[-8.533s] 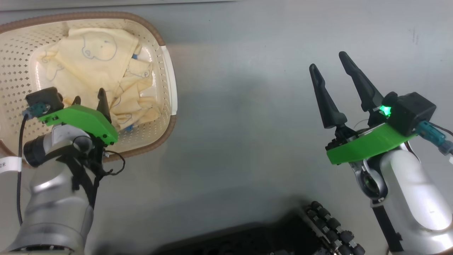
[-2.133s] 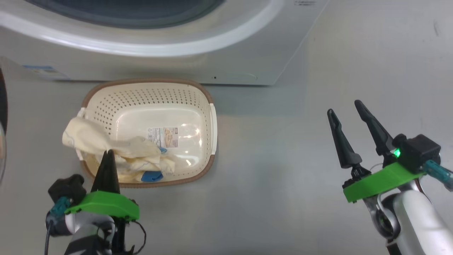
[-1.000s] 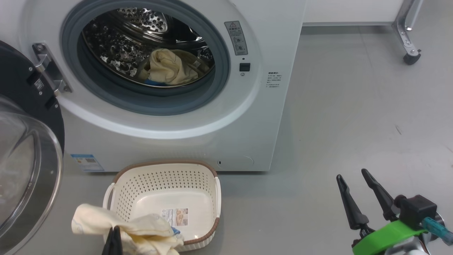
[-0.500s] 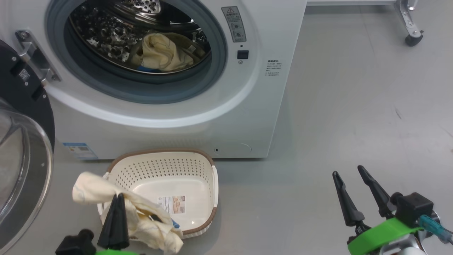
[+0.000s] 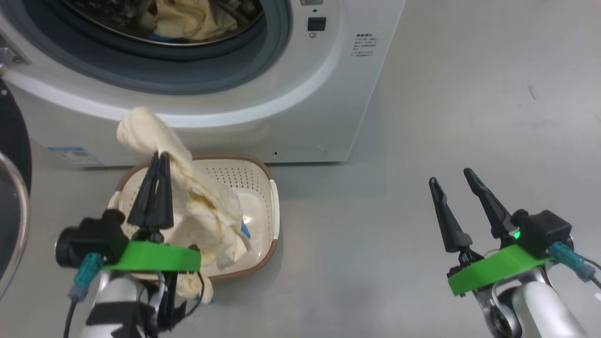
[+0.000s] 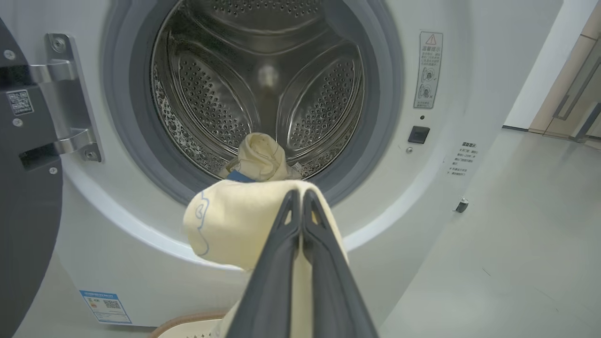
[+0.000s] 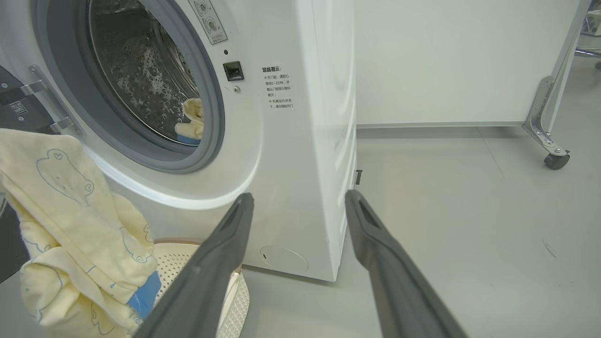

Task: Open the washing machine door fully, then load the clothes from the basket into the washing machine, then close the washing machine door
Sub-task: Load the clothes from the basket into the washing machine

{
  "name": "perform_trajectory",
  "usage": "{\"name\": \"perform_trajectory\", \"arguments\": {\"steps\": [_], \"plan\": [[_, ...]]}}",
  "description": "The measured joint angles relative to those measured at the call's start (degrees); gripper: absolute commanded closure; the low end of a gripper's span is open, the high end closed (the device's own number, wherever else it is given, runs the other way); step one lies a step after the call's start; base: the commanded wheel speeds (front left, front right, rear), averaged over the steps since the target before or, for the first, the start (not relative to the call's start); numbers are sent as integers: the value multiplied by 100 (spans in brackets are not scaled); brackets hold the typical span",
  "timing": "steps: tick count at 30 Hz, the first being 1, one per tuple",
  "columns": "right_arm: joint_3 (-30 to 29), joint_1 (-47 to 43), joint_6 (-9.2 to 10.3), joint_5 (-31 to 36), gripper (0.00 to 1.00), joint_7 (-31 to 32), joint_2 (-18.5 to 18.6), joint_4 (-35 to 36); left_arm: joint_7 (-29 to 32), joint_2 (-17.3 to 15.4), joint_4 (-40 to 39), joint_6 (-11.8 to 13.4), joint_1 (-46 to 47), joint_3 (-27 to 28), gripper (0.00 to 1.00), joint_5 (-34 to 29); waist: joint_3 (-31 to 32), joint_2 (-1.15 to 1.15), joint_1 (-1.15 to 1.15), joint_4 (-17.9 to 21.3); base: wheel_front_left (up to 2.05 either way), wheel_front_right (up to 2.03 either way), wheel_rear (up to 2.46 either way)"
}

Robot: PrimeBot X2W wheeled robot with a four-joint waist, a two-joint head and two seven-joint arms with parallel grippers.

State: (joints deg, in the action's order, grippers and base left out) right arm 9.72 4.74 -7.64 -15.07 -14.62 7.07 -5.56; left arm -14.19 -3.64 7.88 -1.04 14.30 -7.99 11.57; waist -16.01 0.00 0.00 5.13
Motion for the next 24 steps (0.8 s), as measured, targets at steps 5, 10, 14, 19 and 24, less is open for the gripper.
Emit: {"name": "perform_trajectory", "arguments": {"steps": [5,10,14,19,24], "plan": [[56,292,0,-7,0,0,-16,7,2,-118,151,-1,715,27,100,-81,-365,0,1,48,0,0,0],[142,586,0,-8,0,0,-34,10,10,-231,408,-23,1560,66,100,-110,-810,0,1,106,0,0,0],[220,813,0,-15,0,0,-38,11,18,-343,728,-42,2246,136,100,-149,-1131,0,2,165,0,0,0],[389,1096,0,-19,0,0,-38,5,16,-479,1241,-41,3125,199,100,-241,-1445,0,2,278,0,0,0],[532,1229,0,-66,0,-1,-36,-1,15,-583,1928,-34,3878,209,100,-342,-1636,0,1,455,0,0,0]]}}
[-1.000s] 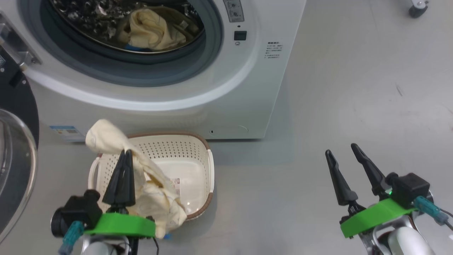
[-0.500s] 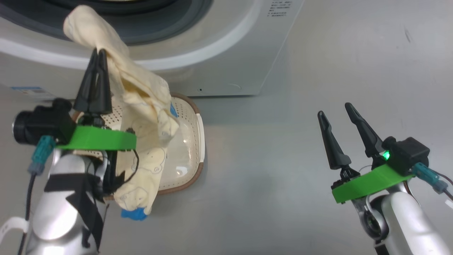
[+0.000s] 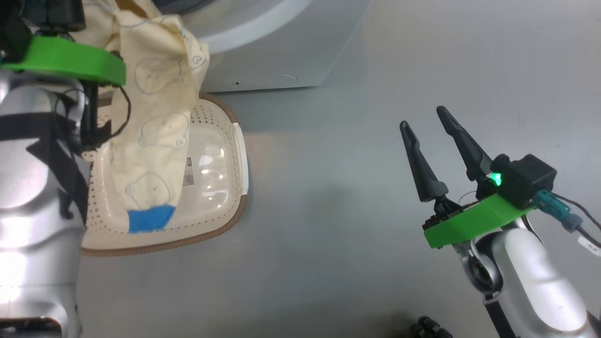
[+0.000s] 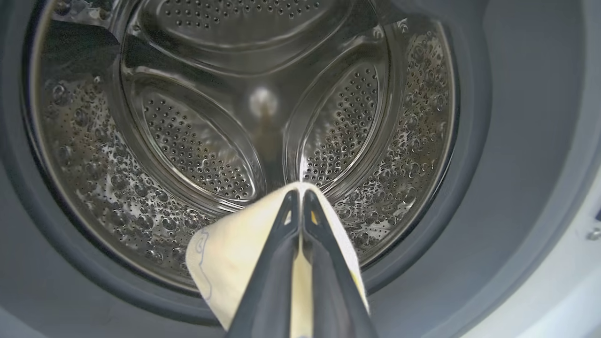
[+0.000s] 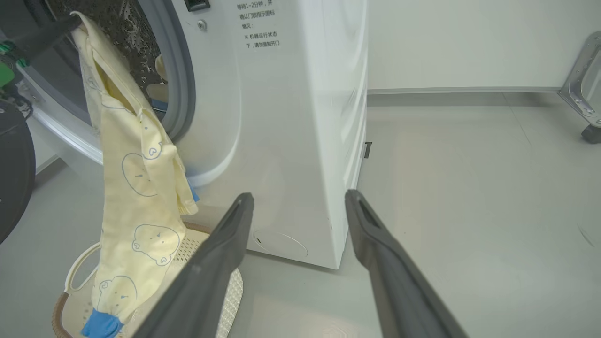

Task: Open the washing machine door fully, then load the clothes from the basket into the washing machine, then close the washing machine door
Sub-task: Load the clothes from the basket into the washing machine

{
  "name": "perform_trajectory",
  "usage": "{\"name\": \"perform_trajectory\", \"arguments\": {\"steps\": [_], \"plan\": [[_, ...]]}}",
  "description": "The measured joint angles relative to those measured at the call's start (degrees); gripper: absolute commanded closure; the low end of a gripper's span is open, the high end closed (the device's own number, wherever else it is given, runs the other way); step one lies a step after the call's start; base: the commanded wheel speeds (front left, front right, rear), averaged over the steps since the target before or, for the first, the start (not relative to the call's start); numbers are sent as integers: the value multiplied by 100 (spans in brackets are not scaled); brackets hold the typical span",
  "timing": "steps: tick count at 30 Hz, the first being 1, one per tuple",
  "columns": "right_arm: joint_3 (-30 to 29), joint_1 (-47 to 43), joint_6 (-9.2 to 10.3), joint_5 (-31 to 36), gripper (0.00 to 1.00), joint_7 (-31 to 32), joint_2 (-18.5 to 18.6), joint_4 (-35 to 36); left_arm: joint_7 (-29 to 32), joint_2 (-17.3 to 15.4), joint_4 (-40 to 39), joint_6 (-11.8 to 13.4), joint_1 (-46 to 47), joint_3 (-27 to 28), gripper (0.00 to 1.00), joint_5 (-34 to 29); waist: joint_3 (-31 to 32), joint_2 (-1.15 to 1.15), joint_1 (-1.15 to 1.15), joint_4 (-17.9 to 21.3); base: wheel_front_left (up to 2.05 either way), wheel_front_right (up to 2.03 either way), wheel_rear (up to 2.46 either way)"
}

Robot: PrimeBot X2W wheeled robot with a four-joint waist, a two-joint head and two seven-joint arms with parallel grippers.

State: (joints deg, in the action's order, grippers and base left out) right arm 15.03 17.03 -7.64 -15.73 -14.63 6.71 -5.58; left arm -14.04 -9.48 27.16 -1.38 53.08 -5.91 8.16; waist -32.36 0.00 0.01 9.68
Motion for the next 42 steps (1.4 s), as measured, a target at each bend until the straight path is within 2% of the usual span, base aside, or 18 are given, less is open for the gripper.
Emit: {"name": "perform_trajectory", "arguments": {"steps": [11,21,31,42], "plan": [[240,14,0,-75,0,0,9,-105,-13,-309,1540,68,1419,8,100,-216,-301,0,0,430,0,0,0],[455,12,0,-135,0,0,45,-108,-15,-576,2652,325,2413,253,100,-148,-581,0,0,733,0,0,0],[541,-25,0,-192,0,0,63,-103,-15,-762,2619,565,2915,392,100,-185,-797,0,0,909,0,0,0],[599,-42,0,-192,0,0,76,-101,-35,-838,1567,797,2999,392,100,-376,-826,-1,-1,1052,0,0,0]]}}
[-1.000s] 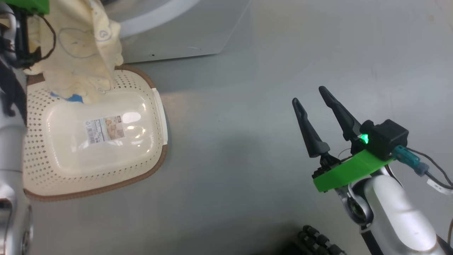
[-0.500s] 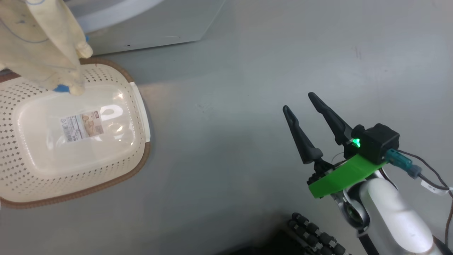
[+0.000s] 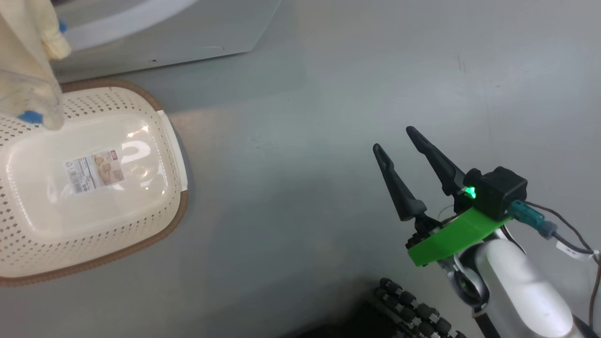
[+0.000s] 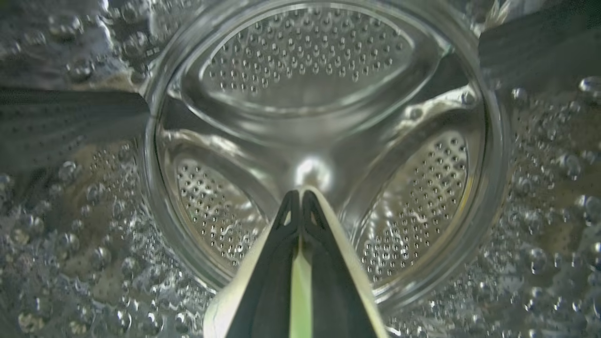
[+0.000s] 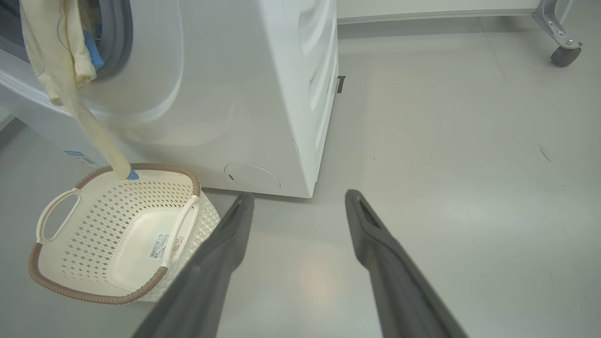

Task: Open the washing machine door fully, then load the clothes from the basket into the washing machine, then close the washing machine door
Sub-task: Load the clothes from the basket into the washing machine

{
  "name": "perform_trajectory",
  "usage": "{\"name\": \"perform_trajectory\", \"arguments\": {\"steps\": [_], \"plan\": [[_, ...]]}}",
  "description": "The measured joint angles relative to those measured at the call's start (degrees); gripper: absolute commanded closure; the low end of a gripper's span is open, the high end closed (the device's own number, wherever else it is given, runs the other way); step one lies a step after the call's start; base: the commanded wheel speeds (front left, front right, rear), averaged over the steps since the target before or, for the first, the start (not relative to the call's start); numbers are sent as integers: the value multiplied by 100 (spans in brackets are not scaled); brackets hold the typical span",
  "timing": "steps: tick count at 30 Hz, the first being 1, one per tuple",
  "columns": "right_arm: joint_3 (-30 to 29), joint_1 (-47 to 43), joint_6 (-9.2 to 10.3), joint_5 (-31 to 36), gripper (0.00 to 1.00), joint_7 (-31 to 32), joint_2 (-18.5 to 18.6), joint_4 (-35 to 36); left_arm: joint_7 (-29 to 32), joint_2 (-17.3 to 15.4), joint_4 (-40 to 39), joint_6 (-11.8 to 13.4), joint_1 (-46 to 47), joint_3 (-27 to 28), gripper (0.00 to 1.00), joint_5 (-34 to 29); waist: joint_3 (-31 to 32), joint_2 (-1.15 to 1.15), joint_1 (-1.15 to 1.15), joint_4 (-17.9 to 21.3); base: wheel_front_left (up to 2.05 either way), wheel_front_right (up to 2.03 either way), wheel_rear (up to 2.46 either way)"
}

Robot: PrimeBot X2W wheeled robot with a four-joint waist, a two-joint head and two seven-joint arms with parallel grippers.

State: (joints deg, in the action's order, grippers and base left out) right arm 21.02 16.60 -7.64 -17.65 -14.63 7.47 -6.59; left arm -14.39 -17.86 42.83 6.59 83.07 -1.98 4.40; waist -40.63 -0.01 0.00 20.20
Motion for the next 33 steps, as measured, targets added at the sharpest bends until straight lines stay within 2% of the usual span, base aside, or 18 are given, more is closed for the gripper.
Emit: {"name": "perform_trajectory", "arguments": {"steps": [3,19,20,21,22,23,24,33], "plan": [[15,-15,0,1,0,0,0,0,-31,-10,31,10,10,3,100,-45,4,0,0,42,0,0,0],[63,-111,0,0,0,0,-7,-36,-20,63,1775,-56,24,-155,100,-36,64,0,0,59,0,0,0],[54,-111,0,0,0,0,-8,-41,-19,82,1892,-55,47,-177,98,-36,78,0,0,49,0,0,0],[47,-111,0,0,0,0,-8,-47,26,110,2020,-54,72,-178,71,-35,96,0,0,38,0,0,0],[44,-112,0,0,0,1,-8,-55,115,144,2162,-48,108,-178,55,-34,116,0,0,27,0,0,0],[40,-112,0,0,0,0,-8,-64,162,177,2271,-47,130,-180,19,-33,141,0,0,15,0,0,0],[33,-113,0,0,0,0,-8,-73,158,209,2335,-25,134,-169,0,-5,167,0,0,3,0,0,0],[-36,-114,0,-44,0,0,-22,-102,157,387,2885,35,142,-166,0,153,434,0,0,-128,0,0,0]]}}
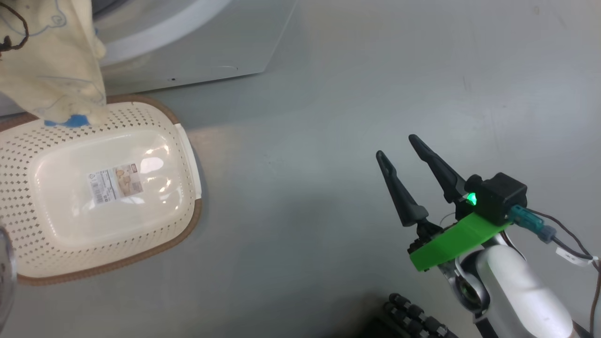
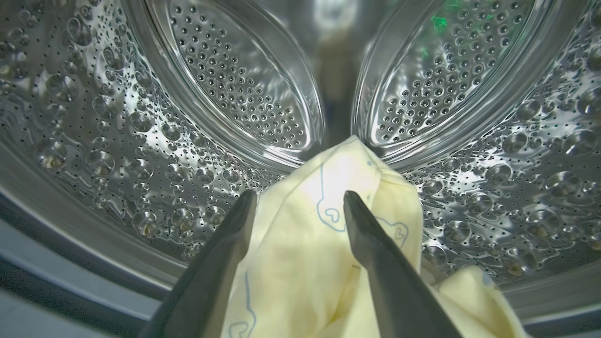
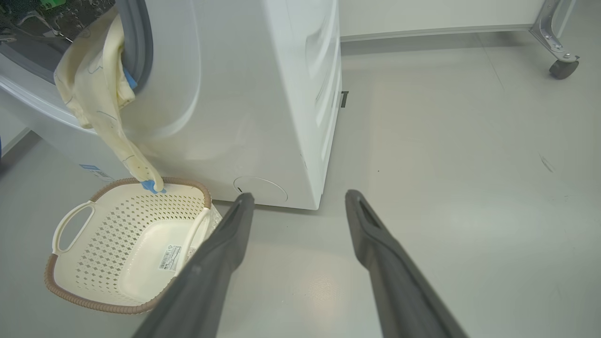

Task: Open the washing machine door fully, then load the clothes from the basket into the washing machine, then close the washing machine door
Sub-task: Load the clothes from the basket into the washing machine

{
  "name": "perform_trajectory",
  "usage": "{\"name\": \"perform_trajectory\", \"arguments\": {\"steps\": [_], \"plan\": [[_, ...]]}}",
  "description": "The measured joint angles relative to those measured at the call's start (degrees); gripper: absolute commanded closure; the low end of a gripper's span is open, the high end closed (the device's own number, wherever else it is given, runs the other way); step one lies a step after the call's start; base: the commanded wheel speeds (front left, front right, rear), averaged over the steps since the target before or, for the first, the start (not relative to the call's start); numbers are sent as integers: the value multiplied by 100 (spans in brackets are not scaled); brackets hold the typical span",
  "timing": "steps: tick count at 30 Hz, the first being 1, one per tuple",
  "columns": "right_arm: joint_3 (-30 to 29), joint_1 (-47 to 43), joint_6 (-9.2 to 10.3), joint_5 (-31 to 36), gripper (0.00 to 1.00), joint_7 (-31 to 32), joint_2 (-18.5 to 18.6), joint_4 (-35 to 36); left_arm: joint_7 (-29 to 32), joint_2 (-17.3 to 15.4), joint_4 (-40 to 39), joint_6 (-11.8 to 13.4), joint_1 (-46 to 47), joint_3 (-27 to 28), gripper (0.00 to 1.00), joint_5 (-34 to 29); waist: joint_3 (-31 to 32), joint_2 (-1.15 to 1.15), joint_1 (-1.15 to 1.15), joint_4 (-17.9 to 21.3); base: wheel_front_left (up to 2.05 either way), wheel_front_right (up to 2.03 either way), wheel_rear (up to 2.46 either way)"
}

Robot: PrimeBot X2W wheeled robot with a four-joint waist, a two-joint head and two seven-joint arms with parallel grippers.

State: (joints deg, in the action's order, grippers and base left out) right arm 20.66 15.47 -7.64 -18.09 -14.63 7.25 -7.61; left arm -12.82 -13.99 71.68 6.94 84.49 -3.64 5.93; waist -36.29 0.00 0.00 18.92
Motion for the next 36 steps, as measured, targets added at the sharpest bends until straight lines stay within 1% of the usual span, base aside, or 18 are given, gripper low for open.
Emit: {"name": "perform_trajectory", "arguments": {"steps": [4,11,16,20,22,26,29,30,36], "plan": [[-21,3,0,0,0,0,-7,-18,-2,214,98,-3,-2,51,0,180,69,0,0,-123,0,0,0],[-130,22,0,0,0,0,-14,-68,-65,568,163,-43,-100,3,0,225,245,0,0,-364,0,0,0],[-339,52,0,3,0,1,-12,-75,-134,843,127,-216,-326,0,0,386,348,0,0,-605,0,0,0],[-500,49,0,54,0,0,-11,-83,-136,935,19,-347,-745,-33,0,426,511,0,0,-790,0,0,0],[-572,47,0,55,0,0,-9,-78,-136,969,-182,-360,-961,-21,0,485,586,0,0,-897,0,0,0],[-690,38,0,114,0,0,2,-66,-140,1067,-869,-365,-1337,18,0,582,678,0,0,-1130,0,0,0],[-777,7,0,154,0,0,60,-32,-180,1176,-1346,-439,-1747,16,0,654,728,0,0,-1298,0,0,0],[-777,7,0,154,0,0,60,-32,-180,1176,-1346,-439,-1747,16,0,654,728,0,0,-1298,0,0,0],[-903,-13,0,203,0,0,182,-2,-180,1251,-2118,-522,-2831,-231,0,680,811,0,0,-1572,0,0,0]]}}
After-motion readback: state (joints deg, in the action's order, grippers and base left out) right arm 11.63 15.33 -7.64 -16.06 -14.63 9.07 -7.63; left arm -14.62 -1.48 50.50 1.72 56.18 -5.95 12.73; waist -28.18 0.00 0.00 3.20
